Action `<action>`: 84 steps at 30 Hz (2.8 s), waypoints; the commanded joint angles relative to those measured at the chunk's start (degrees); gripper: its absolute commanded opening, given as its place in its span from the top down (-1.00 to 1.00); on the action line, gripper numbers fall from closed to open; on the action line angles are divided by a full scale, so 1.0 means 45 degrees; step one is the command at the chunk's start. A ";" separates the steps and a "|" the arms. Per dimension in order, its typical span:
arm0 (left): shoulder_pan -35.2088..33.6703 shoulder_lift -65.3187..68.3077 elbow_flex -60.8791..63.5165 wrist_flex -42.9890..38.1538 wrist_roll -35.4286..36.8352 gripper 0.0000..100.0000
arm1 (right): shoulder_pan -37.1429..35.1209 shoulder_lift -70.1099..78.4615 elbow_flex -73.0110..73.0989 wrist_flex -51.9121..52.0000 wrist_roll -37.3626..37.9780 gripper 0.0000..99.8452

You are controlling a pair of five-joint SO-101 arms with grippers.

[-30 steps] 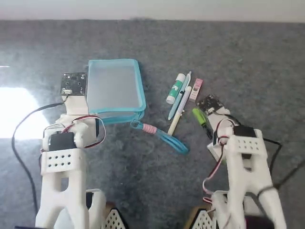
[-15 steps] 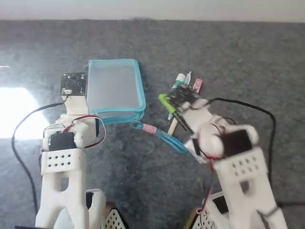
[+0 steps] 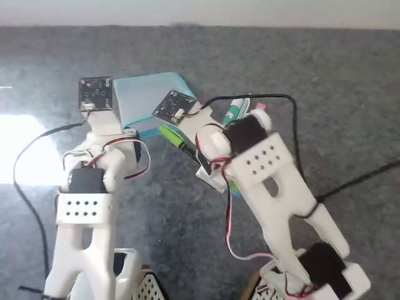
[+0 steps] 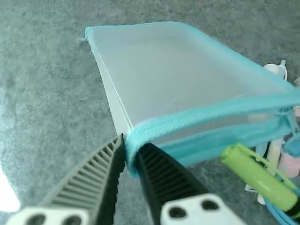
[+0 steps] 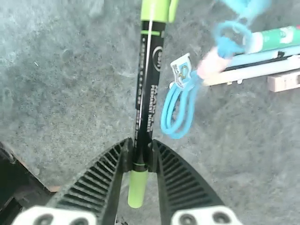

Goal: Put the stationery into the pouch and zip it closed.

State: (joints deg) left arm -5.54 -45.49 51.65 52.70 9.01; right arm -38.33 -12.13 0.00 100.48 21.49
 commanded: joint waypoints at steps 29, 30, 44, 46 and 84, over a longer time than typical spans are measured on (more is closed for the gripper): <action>0.0313 -0.0254 0.1885 -0.1407 -0.1074 0.98 | 0.0518 0.4894 -0.5646 0.0557 -0.0586 0.95; 0.0449 -0.0254 0.1905 -0.1368 -0.1192 0.98 | 0.0518 0.4952 -0.5802 0.0537 -0.0567 0.95; 0.1368 -0.0274 0.2295 -0.1309 -0.1485 0.98 | 0.0381 0.8293 -1.1643 -0.0361 -0.1348 0.85; 0.1368 -0.0274 0.2295 -0.1309 -0.1485 0.98 | 0.0303 0.8254 -1.2659 -0.0010 -0.1446 0.70; -0.2540 -0.0254 0.0107 0.0567 -0.0957 0.98 | 0.4151 -0.1631 0.5978 -1.0364 -0.3263 0.48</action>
State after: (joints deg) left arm -15.65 -45.58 50.33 59.47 5.76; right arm -20.40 -25.67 31.30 55.74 8.84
